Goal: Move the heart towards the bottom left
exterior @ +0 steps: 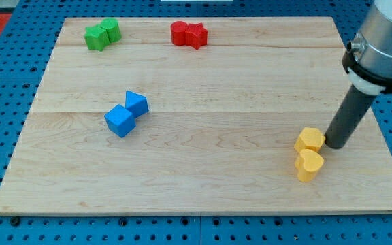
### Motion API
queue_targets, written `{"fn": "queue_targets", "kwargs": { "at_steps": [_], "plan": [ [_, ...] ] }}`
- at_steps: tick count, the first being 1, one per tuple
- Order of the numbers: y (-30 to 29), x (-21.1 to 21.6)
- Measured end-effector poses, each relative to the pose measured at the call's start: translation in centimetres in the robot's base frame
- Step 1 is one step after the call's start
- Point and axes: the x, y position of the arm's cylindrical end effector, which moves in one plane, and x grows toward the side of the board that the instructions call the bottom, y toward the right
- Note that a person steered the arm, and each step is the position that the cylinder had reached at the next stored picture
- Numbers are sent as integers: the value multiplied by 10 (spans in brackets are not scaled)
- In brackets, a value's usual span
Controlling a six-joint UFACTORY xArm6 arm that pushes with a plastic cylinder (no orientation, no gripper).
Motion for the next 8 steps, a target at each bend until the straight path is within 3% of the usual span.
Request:
{"fn": "queue_targets", "kwargs": {
  "at_steps": [1, 3, 4, 6, 7, 8],
  "plan": [
    [0, 47],
    [-57, 23],
    [-51, 7],
    [-241, 12],
    [-266, 12],
    [-168, 29]
  ]
}}
